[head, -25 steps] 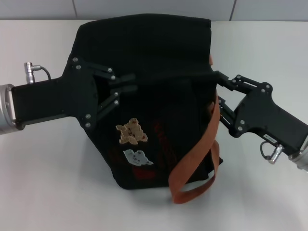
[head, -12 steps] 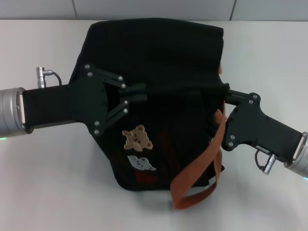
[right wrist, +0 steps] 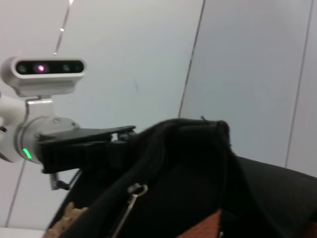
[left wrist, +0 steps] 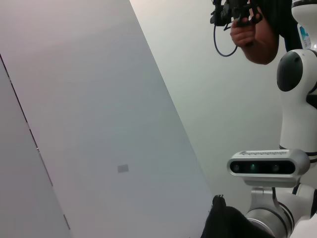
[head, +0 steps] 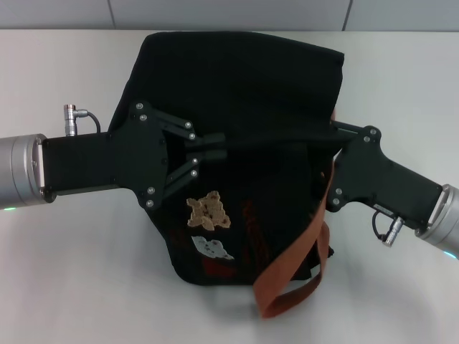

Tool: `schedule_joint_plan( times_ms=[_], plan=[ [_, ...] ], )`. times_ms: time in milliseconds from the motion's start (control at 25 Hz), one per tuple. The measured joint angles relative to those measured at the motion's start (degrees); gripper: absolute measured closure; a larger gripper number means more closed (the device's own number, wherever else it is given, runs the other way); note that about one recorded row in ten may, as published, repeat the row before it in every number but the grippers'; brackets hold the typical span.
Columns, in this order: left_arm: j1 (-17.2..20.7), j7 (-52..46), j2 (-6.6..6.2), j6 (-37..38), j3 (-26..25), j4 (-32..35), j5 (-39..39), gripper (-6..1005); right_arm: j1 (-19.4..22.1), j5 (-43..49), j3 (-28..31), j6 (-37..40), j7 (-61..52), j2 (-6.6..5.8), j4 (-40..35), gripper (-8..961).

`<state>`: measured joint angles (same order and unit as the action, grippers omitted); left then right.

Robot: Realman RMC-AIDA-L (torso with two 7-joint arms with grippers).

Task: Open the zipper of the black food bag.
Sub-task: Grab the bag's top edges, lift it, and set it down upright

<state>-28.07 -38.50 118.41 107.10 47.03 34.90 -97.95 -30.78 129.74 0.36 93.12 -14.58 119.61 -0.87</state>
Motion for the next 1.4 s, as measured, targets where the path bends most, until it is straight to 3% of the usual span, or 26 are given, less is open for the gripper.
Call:
schedule_joint_plan(
  times_ms=[280, 960, 1400],
  plan=[
    [0.0, 0.0, -0.02, -0.2, -0.2, 0.0, -0.1, 930, 1.2, -0.1, 2.7, -0.8, 5.6, 0.10, 1.5, 601],
    [-0.1, 0.1, -0.02, -0.6, -0.3, 0.0, -0.1, 930, 2.5, 0.1, 2.4, -1.2, 13.2, 0.09, 4.0, 620],
    [0.1, 0.1, -0.02, -0.5, -0.4, 0.0, -0.1, 930, 2.7, 0.3, 2.2, -1.4, 13.2, 0.10, 4.0, 924]
  ],
)
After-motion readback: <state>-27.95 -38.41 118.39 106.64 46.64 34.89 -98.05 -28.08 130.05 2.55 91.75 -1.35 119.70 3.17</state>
